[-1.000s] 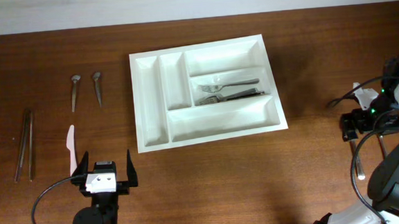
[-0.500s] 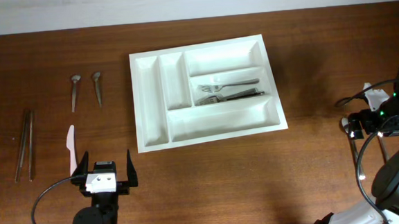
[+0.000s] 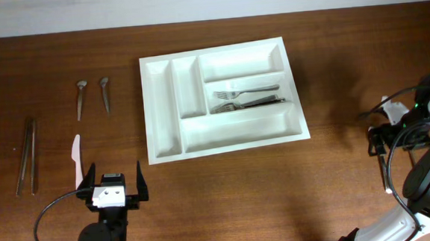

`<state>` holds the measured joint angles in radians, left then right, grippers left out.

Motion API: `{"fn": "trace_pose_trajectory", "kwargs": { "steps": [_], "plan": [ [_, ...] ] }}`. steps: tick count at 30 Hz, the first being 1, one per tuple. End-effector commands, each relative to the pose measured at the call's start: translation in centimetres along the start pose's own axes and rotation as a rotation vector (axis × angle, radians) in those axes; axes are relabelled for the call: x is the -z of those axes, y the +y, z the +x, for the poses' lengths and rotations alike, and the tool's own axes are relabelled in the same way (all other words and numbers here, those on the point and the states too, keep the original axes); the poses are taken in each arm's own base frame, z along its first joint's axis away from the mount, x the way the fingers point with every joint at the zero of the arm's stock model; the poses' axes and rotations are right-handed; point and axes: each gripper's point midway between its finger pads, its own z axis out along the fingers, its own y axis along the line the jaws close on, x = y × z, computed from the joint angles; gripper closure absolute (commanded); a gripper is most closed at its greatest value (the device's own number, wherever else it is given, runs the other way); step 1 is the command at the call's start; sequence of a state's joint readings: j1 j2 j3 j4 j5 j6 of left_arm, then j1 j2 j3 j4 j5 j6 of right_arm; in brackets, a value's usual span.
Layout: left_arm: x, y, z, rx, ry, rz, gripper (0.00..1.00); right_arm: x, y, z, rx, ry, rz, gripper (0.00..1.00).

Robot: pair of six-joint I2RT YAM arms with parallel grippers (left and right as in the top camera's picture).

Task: Pack container
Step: 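Lower the right gripper and grasp the spoon by its neck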

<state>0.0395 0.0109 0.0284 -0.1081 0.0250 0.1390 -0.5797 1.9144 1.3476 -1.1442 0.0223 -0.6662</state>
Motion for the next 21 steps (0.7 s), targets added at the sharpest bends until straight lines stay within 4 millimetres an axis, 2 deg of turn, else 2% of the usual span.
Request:
{"fn": "trace_pose_trajectory", "kwargs": {
  "steps": [1,7,13,21],
  "plan": [
    [0.0,-0.1,0.1,-0.016,-0.001,0.000,0.01,-1.8,0.8,1.4,0.005,0.051,-0.030,0.01],
    [0.0,-0.1,0.1,-0.016,-0.001,0.000,0.01,-3.2,2.0,1.9,0.004,0.055,-0.078,0.01],
    [0.0,-0.1,0.1,-0.016,-0.001,0.000,0.01,-3.7,1.8,1.7,0.015,0.039,-0.066,0.01],
    [0.0,-0.1,0.1,-0.016,-0.001,0.000,0.01,-4.4,1.4,2.1,0.138,0.054,-0.038,0.02]
  ]
}}
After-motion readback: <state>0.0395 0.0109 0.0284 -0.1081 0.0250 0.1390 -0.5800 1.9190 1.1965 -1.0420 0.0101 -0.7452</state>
